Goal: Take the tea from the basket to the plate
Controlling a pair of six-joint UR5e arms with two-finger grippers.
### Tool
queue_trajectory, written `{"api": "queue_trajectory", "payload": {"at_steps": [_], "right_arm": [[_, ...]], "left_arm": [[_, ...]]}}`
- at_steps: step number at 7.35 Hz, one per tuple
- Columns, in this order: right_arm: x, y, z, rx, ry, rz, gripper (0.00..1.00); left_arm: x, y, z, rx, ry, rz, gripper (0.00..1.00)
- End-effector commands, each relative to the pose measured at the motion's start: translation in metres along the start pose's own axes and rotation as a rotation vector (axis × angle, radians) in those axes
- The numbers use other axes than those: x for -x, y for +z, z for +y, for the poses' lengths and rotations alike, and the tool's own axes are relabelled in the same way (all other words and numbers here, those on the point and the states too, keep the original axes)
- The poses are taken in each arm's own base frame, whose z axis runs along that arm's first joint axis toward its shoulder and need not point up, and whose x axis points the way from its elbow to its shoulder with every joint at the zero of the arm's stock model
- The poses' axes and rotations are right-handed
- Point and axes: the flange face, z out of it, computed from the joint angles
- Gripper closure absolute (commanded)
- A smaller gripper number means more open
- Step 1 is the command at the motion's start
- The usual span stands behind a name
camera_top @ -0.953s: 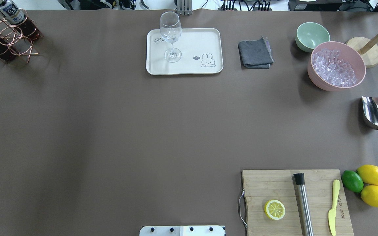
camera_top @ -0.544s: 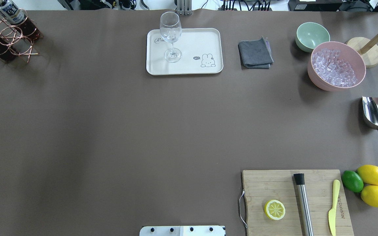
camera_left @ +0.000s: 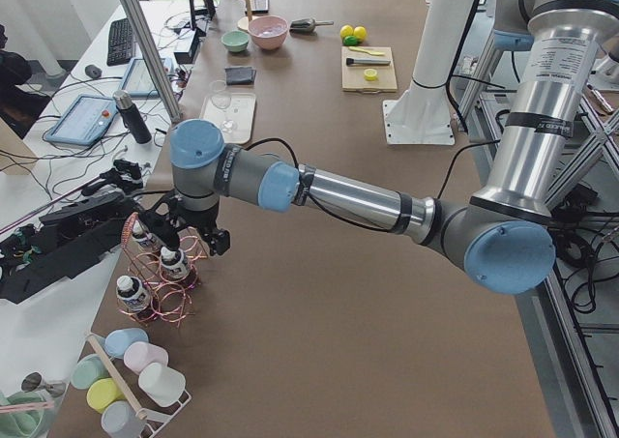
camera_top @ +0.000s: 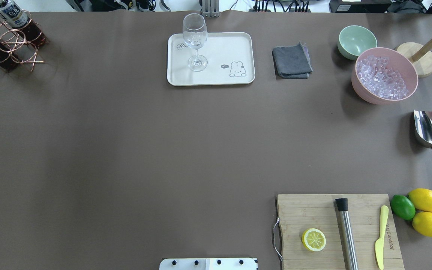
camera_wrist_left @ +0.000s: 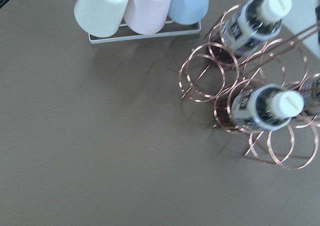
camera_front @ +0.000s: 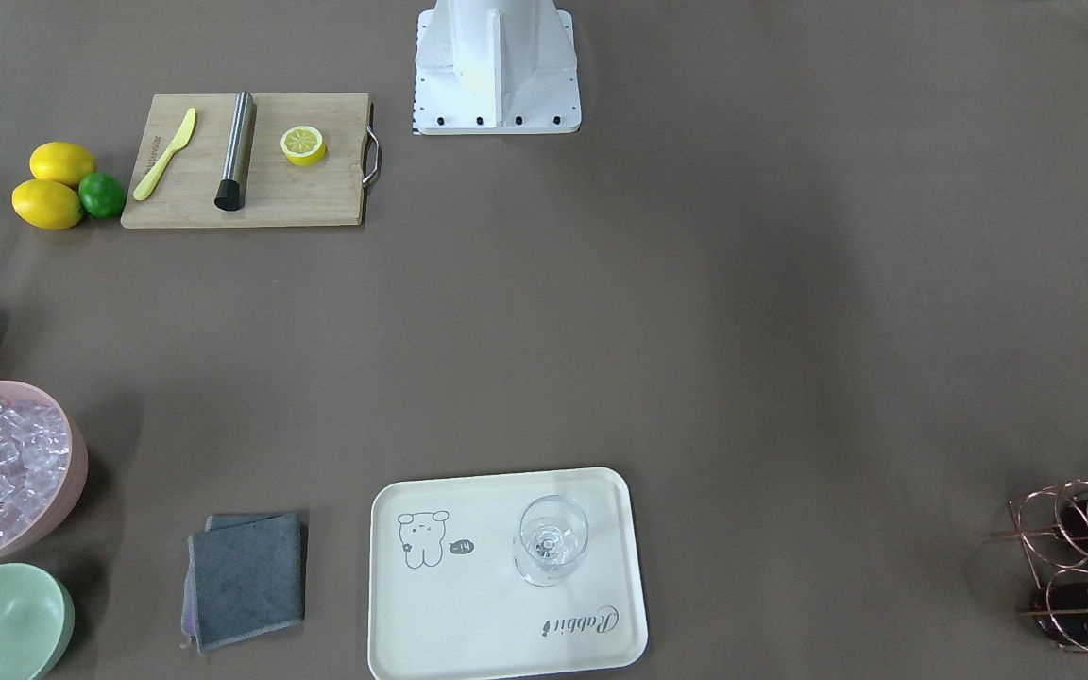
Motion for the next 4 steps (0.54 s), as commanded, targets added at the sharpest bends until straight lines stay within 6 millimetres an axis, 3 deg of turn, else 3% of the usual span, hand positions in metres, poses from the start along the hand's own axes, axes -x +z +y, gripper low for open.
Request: {"api": "queue_trajectory", "payload": {"at_steps": [1,2,3,4], "right_arm": [[0.025,-0.012,-0.022,-0.026,-0.059,-0.049,0.00],[0.033,-0.007,-0.027,-0.038,-0.091,-0.081,0.00],[0.057,0.005,-0.031,-0.047,-0.170,-0.108,0.00],[0.088,0.011,-0.038,-0.077,-0.280,-0.145,0.00]], "left_arm": [[-0.043,0.011,-0.032,-0.049,-0.374,0.118,0.02],[-0.059,0.007,-0.031,-0.076,-0.495,0.146,0.02],[-0.079,0.025,-0.019,-0.107,-0.515,0.141,0.02],[-0.103,0.042,-0.021,-0.170,-0.551,0.142,0.02]]}}
